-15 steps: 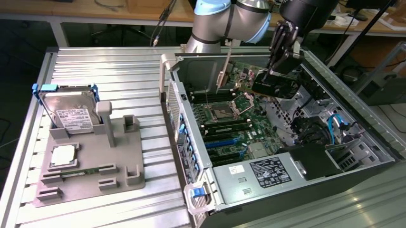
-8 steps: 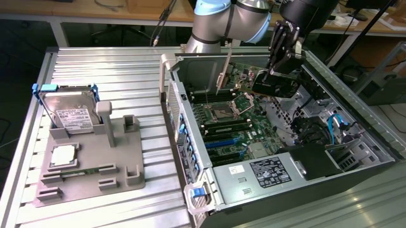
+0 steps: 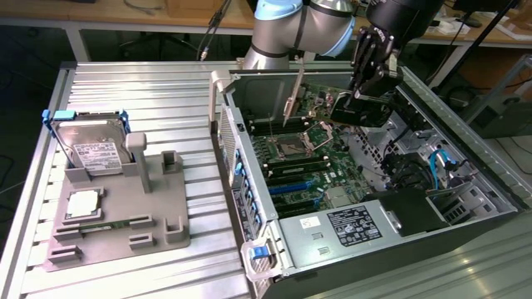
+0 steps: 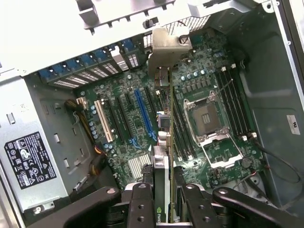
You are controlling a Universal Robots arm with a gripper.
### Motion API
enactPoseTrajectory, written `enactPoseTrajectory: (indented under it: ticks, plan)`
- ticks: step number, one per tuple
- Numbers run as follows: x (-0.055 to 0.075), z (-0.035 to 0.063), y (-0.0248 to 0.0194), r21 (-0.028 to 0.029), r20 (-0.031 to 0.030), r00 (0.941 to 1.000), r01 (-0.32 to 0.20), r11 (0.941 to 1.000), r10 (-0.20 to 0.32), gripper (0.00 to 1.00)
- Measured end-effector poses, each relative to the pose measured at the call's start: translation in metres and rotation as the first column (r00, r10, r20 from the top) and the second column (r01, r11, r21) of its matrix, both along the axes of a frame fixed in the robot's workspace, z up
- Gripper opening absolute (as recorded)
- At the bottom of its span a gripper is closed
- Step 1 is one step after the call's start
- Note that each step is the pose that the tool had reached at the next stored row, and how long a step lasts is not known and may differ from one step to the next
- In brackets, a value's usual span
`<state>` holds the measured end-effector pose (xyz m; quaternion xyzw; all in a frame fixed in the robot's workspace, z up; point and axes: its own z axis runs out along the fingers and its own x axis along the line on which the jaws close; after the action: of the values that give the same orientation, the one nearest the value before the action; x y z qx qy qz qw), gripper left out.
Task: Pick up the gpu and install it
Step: 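Insert the gpu into the slot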
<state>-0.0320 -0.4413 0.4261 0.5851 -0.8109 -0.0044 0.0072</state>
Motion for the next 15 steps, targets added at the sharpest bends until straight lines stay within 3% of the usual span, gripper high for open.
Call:
enactPoseTrajectory:
  ticks: [5,6,8,11,15]
  plan:
    - [-0.0001,0.0,0.0,-0.0013,0.0,0.9953,-0.097,0.9953,0.097,0.27]
    - [-0.0002,0.0,0.0,-0.0019,-0.0001,0.9899,-0.142,0.9899,0.142,0.27]
    - [-0.0003,0.0,0.0,-0.0025,-0.0002,0.9832,-0.183,0.9832,0.183,0.27]
    - [-0.0003,0.0,0.0,-0.0031,-0.0003,0.9752,-0.221,0.9752,0.221,0.27]
    - [-0.0004,0.0,0.0,-0.0033,-0.0004,0.971,-0.239,0.971,0.239,0.27]
